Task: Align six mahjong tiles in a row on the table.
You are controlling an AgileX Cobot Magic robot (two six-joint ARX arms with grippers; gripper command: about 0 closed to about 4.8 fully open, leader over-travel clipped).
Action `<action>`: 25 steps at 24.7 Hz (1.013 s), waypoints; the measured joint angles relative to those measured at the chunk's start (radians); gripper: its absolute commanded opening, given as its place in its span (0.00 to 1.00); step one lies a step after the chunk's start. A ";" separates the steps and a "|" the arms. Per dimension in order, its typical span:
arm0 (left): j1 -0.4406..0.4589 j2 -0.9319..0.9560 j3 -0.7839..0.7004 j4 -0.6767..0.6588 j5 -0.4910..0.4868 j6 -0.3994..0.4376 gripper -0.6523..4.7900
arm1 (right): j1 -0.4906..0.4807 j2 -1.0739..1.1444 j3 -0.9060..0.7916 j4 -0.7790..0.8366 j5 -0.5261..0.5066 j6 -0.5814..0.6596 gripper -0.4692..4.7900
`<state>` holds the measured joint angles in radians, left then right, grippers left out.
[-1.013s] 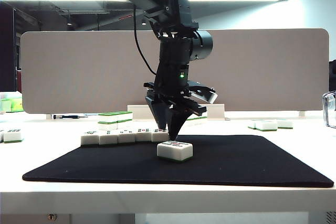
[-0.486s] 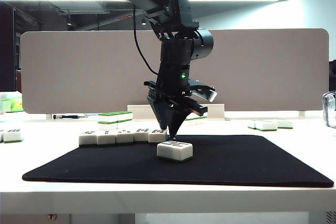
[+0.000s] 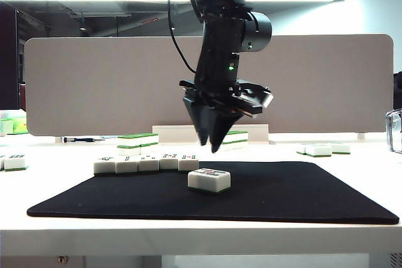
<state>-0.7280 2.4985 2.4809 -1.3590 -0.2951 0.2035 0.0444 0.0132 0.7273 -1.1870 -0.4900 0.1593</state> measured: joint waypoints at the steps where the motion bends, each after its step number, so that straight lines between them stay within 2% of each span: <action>1: 0.000 0.000 0.000 -0.019 0.001 -0.008 0.25 | 0.000 0.000 0.000 0.000 0.000 0.000 0.09; 2: 0.001 0.001 -0.003 -0.062 0.001 -0.043 0.21 | 0.000 0.000 0.000 0.000 0.000 0.000 0.09; 4: 0.002 0.001 -0.009 -0.071 0.034 -0.101 0.21 | 0.000 0.000 0.000 0.000 0.000 0.000 0.09; 7: 0.002 0.001 -0.009 -0.071 0.115 -0.139 0.20 | 0.000 0.000 0.000 0.000 0.000 0.000 0.09; 8: 0.001 0.001 -0.009 -0.071 0.139 -0.154 0.15 | 0.000 0.000 0.000 0.000 0.000 0.000 0.09; 11: 0.001 0.002 -0.018 -0.071 0.161 -0.195 0.14 | 0.000 0.000 0.000 0.000 0.000 0.000 0.09; 16: 0.008 0.002 -0.022 -0.071 0.161 -0.209 0.14 | 0.000 0.000 0.000 0.000 0.000 0.000 0.09; 22: 0.052 -0.003 -0.049 -0.074 0.191 -0.209 0.14 | 0.000 0.000 0.000 0.000 0.000 0.000 0.09; 25: 0.102 -0.003 -0.056 -0.074 0.201 -0.209 0.14 | 0.000 0.000 0.000 0.000 0.000 0.000 0.09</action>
<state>-0.6262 2.4950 2.4248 -1.4326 -0.0940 -0.0051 0.0444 0.0132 0.7273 -1.1870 -0.4900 0.1593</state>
